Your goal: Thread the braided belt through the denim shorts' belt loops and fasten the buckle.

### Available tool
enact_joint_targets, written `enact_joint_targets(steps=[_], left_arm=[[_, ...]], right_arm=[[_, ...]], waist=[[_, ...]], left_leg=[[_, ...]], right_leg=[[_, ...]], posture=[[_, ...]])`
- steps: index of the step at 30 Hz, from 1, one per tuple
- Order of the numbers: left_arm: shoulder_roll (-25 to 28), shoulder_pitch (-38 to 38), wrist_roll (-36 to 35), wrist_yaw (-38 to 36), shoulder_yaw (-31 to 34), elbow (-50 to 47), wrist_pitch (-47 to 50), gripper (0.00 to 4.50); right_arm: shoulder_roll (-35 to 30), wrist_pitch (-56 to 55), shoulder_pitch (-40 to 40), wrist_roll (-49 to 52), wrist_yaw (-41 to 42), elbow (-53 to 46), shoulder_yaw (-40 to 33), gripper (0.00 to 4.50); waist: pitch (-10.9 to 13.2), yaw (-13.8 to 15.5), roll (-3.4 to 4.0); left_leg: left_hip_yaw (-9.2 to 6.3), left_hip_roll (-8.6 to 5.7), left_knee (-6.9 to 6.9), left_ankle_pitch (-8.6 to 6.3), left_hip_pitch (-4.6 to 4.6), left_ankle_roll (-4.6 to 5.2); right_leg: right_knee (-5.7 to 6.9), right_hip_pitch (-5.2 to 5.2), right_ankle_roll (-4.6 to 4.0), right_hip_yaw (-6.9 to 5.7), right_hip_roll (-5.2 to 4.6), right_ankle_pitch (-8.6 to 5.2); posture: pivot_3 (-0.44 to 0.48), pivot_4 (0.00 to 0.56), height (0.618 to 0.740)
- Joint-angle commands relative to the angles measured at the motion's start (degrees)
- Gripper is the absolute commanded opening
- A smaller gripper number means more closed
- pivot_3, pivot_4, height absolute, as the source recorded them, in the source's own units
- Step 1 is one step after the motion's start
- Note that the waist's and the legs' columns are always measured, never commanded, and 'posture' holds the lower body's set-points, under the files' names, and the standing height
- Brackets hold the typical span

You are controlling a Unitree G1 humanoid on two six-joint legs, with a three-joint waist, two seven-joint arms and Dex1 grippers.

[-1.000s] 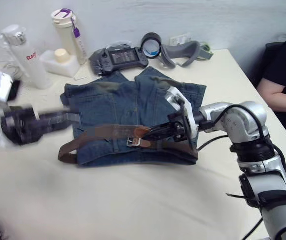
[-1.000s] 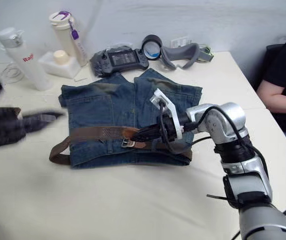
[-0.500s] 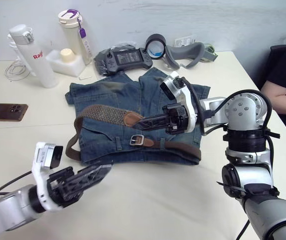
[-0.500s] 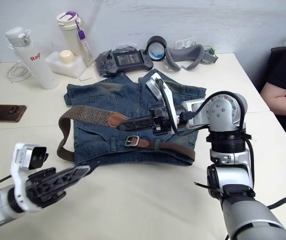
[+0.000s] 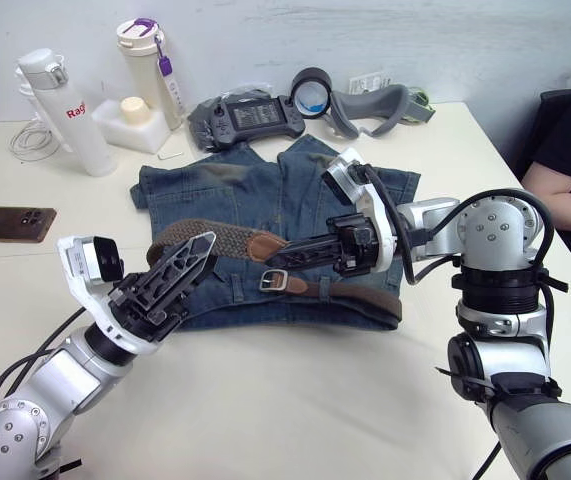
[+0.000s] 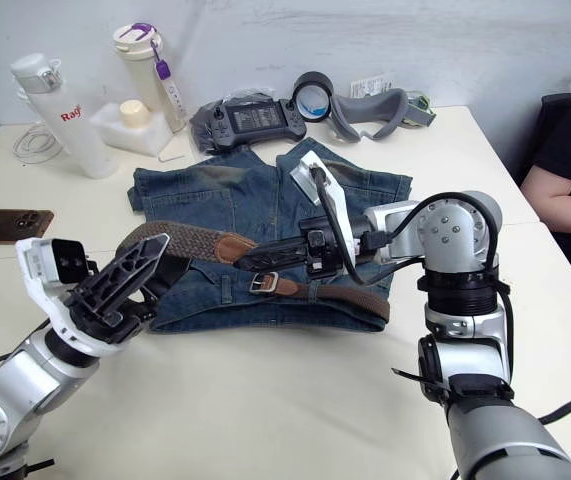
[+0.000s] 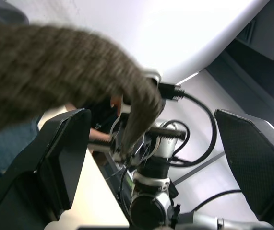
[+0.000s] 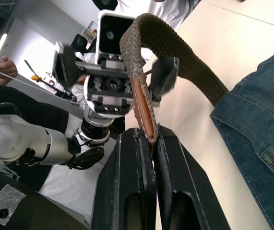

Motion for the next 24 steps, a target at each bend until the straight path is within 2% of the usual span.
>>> enact_joint_targets(steps=[1, 3, 8, 10, 17, 18, 20, 24], left_arm=[[-2.6, -2.3, -0.8, 3.2, 2.0, 1.2, 0.7, 3.66], [-2.8, -3.0, -0.8, 3.4, 2.2, 2.1, 2.0, 2.94], [-2.2, -3.5, -0.8, 1.7, 3.3, 3.9, 5.9, 0.62], [-1.3, -3.7, -0.8, 1.0, 4.2, 5.6, 8.1, 0.04], [3.9, -4.6, -0.8, -0.3, 9.5, 14.6, 15.9, 0.04], [4.2, -4.8, -0.8, 0.3, 10.5, 15.8, 16.6, 0.00], [3.8, -5.4, -0.8, 2.5, 12.8, 18.6, 17.5, 0.00], [1.1, -5.6, -0.8, 11.5, 16.0, 22.6, 17.6, 0.00]], right_arm=[[-1.2, -1.5, 0.0, 1.6, 0.6, -2.5, 0.4, 0.00], [-2.3, -2.6, 0.7, 1.2, 1.0, -3.5, 1.5, 0.00], [-3.3, -4.5, 1.6, 1.1, 0.7, -4.0, 2.1, 0.00], [-3.5, -5.1, 1.7, 1.1, 0.6, -3.6, 2.1, 0.00], [-4.2, -4.7, 1.1, 1.7, 0.3, -0.7, 0.8, 0.00], [-5.3, -4.9, 1.3, 2.2, 1.8, -1.4, 1.3, 0.81], [-7.5, -6.1, 1.8, 2.6, 4.2, -2.8, 2.3, 1.50], [-14.2, -12.2, 3.1, -0.9, 9.1, -6.3, 7.0, 3.47]], waist=[[0.0, 0.0, 0.00], [0.0, 0.0, 0.00], [0.0, -0.1, -0.02], [0.0, -0.1, -0.02], [0.0, 0.0, -0.02], [0.0, 0.0, -0.02], [0.0, 0.0, -0.02], [0.0, 0.0, -0.02]], left_leg=[[0.00, 0.00, 0.00, 0.00, 0.00, 0.00], [0.00, 0.00, 0.00, 0.00, -0.01, 0.00], [-0.02, 0.01, 0.00, 0.00, -0.02, 0.00], [-0.01, 0.03, 0.00, 0.00, -0.01, 0.00], [-0.01, 0.05, -0.01, 0.01, -0.01, -0.01], [-0.01, 0.04, -0.01, 0.01, -0.02, -0.01], [-0.01, 0.04, -0.01, 0.00, -0.04, -0.01], [-0.04, 0.05, -0.04, -0.01, -0.03, 0.00]], right_leg=[[0.00, 0.00, 0.00, 0.00, 0.00, 0.00], [0.00, 0.00, 0.01, 0.00, 0.00, 0.01], [-0.03, 0.01, 0.02, -0.01, 0.01, 0.01], [-0.05, 0.00, 0.02, 0.00, 0.04, 0.01], [-0.06, -0.01, 0.02, 0.00, 0.06, 0.01], [-0.06, -0.01, 0.02, -0.01, 0.05, 0.01], [-0.06, -0.03, 0.02, -0.01, 0.04, 0.01], [-0.24, -0.02, 0.02, -0.02, -0.01, 0.01]], posture=[[0.000, 0.150, 0.740], [0.000, 0.150, 0.740], [0.000, 0.150, 0.740], [0.000, 0.150, 0.740], [0.000, 0.150, 0.740], [0.000, 0.150, 0.740], [0.000, 0.150, 0.740], [0.000, 0.150, 0.740]])
